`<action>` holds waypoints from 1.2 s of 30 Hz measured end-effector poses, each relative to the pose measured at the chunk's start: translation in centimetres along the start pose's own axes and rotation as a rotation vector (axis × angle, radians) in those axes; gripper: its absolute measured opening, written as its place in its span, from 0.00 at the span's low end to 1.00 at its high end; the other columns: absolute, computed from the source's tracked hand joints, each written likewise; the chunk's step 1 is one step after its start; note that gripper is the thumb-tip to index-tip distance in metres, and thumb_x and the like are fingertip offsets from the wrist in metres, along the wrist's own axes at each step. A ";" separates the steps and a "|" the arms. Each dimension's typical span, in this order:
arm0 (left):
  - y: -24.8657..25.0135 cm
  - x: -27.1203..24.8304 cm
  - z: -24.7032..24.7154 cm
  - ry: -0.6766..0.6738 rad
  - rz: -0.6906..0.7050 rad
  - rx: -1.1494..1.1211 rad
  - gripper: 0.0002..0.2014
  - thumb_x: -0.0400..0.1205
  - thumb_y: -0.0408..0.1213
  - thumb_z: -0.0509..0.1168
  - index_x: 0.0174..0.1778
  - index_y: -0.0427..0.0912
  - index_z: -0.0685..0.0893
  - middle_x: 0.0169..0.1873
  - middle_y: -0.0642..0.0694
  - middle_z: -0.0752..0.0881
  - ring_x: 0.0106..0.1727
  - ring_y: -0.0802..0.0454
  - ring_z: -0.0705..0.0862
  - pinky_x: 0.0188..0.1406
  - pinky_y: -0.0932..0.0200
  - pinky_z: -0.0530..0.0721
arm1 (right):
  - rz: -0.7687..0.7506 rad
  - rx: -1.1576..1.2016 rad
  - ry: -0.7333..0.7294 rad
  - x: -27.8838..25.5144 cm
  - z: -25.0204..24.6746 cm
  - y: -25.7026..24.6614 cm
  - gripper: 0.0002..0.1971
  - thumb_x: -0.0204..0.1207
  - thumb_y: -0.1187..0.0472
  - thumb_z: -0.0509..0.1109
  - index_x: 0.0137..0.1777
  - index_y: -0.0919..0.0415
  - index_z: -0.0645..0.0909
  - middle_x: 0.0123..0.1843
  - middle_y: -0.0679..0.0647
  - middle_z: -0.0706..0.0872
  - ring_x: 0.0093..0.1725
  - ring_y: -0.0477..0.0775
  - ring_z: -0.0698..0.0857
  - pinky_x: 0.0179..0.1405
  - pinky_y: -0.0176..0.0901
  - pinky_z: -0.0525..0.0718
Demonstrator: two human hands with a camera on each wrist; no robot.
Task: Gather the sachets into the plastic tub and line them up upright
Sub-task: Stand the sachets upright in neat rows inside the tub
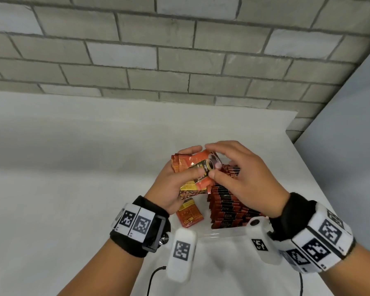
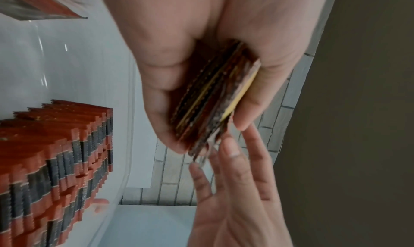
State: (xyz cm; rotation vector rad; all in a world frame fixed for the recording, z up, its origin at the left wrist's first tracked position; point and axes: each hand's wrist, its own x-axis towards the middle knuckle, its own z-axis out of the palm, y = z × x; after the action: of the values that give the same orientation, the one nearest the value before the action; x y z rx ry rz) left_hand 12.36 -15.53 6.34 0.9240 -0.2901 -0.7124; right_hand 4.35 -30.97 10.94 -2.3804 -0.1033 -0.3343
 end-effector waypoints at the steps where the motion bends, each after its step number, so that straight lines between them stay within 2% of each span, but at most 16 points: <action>1: 0.1 0.1 0.1 0.013 -0.007 -0.014 0.27 0.71 0.28 0.68 0.69 0.39 0.77 0.54 0.34 0.88 0.52 0.38 0.87 0.46 0.47 0.88 | 0.006 -0.004 0.004 0.0 0.2 0.2 0.23 0.77 0.57 0.71 0.70 0.37 0.73 0.60 0.36 0.77 0.61 0.36 0.77 0.60 0.27 0.74; 3: 0.1 0.2 0.1 0.017 -0.019 -0.033 0.27 0.72 0.31 0.68 0.69 0.43 0.78 0.55 0.33 0.87 0.52 0.39 0.88 0.47 0.48 0.89 | 0.047 -0.024 0.042 0.0 0.5 0.7 0.23 0.78 0.55 0.70 0.73 0.43 0.73 0.56 0.38 0.77 0.57 0.37 0.77 0.56 0.27 0.74; 6: 0.2 0.5 0.0 -0.007 -0.023 0.009 0.28 0.71 0.34 0.72 0.69 0.44 0.78 0.54 0.35 0.88 0.52 0.40 0.88 0.48 0.48 0.88 | 0.006 -0.113 0.020 -0.2 0.8 0.8 0.26 0.80 0.55 0.68 0.77 0.44 0.68 0.65 0.41 0.73 0.65 0.39 0.70 0.63 0.25 0.66; 9: 0.1 0.7 -0.1 -0.037 -0.022 0.043 0.40 0.62 0.45 0.83 0.71 0.44 0.77 0.56 0.35 0.87 0.55 0.39 0.87 0.50 0.47 0.87 | 0.053 -0.086 0.041 0.0 0.6 0.7 0.23 0.79 0.54 0.70 0.74 0.45 0.73 0.58 0.39 0.77 0.55 0.30 0.76 0.54 0.17 0.69; 10: 0.1 0.7 -0.1 -0.047 -0.015 0.046 0.41 0.62 0.44 0.83 0.72 0.44 0.76 0.57 0.35 0.87 0.55 0.38 0.87 0.51 0.47 0.87 | 0.098 -0.081 0.087 0.0 0.6 0.8 0.20 0.77 0.52 0.71 0.69 0.46 0.76 0.53 0.38 0.79 0.50 0.31 0.78 0.49 0.18 0.71; 13: -0.1 1.0 0.2 -0.048 0.013 0.083 0.33 0.68 0.27 0.73 0.72 0.43 0.75 0.52 0.37 0.88 0.48 0.43 0.88 0.44 0.53 0.87 | 0.194 -0.058 0.125 -0.1 0.7 0.9 0.08 0.76 0.47 0.70 0.51 0.48 0.79 0.38 0.42 0.85 0.37 0.38 0.82 0.37 0.28 0.77; 15: -0.3 1.2 0.4 -0.043 0.031 0.178 0.31 0.66 0.22 0.69 0.67 0.44 0.78 0.46 0.43 0.90 0.47 0.47 0.88 0.45 0.56 0.86 | 0.219 -0.066 0.105 -0.3 0.8 1.2 0.09 0.77 0.46 0.68 0.49 0.50 0.80 0.38 0.43 0.86 0.37 0.39 0.83 0.37 0.33 0.79; 16: -0.3 1.3 0.5 -0.045 0.035 0.225 0.31 0.65 0.22 0.70 0.65 0.45 0.80 0.45 0.44 0.90 0.47 0.47 0.88 0.47 0.55 0.86 | 0.228 -0.068 0.095 -0.4 0.7 1.3 0.10 0.77 0.47 0.69 0.54 0.49 0.80 0.44 0.41 0.86 0.40 0.39 0.83 0.40 0.33 0.80; 18: -0.3 1.2 0.7 -0.064 0.035 0.295 0.30 0.64 0.24 0.71 0.64 0.46 0.81 0.46 0.43 0.90 0.48 0.46 0.88 0.51 0.52 0.86 | 0.214 -0.043 0.049 -0.4 0.2 1.3 0.20 0.77 0.50 0.70 0.68 0.44 0.74 0.55 0.36 0.82 0.48 0.38 0.82 0.45 0.27 0.77; 20: -0.6 1.2 0.7 -0.097 0.027 0.325 0.31 0.64 0.27 0.75 0.64 0.46 0.80 0.47 0.42 0.90 0.48 0.45 0.88 0.52 0.50 0.86 | 0.177 -0.009 -0.026 -0.5 -0.4 1.3 0.25 0.76 0.55 0.72 0.71 0.38 0.70 0.54 0.35 0.81 0.48 0.36 0.83 0.46 0.24 0.76; 22: -0.9 1.1 0.7 -0.090 0.018 0.315 0.30 0.64 0.33 0.78 0.64 0.47 0.81 0.50 0.39 0.88 0.50 0.42 0.88 0.53 0.48 0.86 | 0.155 -0.008 -0.065 -0.8 -1.0 1.5 0.20 0.76 0.58 0.73 0.64 0.37 0.75 0.46 0.39 0.83 0.43 0.40 0.83 0.44 0.27 0.78; 24: -0.9 1.1 0.3 -0.018 0.008 0.264 0.28 0.66 0.35 0.78 0.63 0.47 0.81 0.53 0.35 0.86 0.51 0.40 0.87 0.53 0.47 0.87 | 0.164 0.005 -0.097 -1.4 -1.7 1.9 0.12 0.77 0.59 0.72 0.55 0.41 0.81 0.43 0.42 0.86 0.41 0.43 0.83 0.43 0.32 0.80; 26: -0.7 1.1 -0.5 0.056 -0.006 0.204 0.25 0.68 0.36 0.77 0.62 0.47 0.81 0.49 0.35 0.85 0.44 0.43 0.88 0.44 0.51 0.88 | 0.192 0.035 -0.149 -2.4 -2.3 2.4 0.06 0.78 0.61 0.70 0.50 0.49 0.84 0.41 0.42 0.88 0.41 0.42 0.84 0.43 0.30 0.78; 29: -0.5 0.8 -2.2 0.127 -0.020 0.147 0.23 0.69 0.34 0.77 0.61 0.46 0.82 0.48 0.38 0.84 0.38 0.45 0.87 0.38 0.53 0.87 | 0.234 0.028 -0.256 -4.0 -2.3 3.2 0.05 0.79 0.63 0.69 0.47 0.52 0.83 0.40 0.39 0.87 0.40 0.38 0.85 0.40 0.24 0.75; 33: -0.2 0.7 -3.9 0.174 -0.025 0.122 0.23 0.67 0.35 0.74 0.60 0.46 0.84 0.50 0.37 0.83 0.39 0.43 0.87 0.40 0.51 0.87 | 0.305 -0.018 -0.372 -5.2 -1.6 4.3 0.06 0.81 0.60 0.67 0.46 0.48 0.81 0.39 0.42 0.87 0.41 0.41 0.86 0.44 0.34 0.82; 36: -0.1 0.9 -4.3 0.191 -0.026 0.123 0.23 0.67 0.34 0.73 0.60 0.45 0.84 0.49 0.36 0.83 0.39 0.43 0.87 0.40 0.51 0.86 | 0.321 -0.077 -0.484 -5.3 -0.7 4.6 0.05 0.81 0.60 0.66 0.47 0.47 0.81 0.41 0.41 0.86 0.43 0.38 0.86 0.45 0.34 0.83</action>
State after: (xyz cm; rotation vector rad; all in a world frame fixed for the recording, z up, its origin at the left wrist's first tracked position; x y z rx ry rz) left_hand 15.19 -13.45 3.63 1.1066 -0.1544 -0.6298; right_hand -0.15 -34.73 7.00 -2.4568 0.0707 0.3989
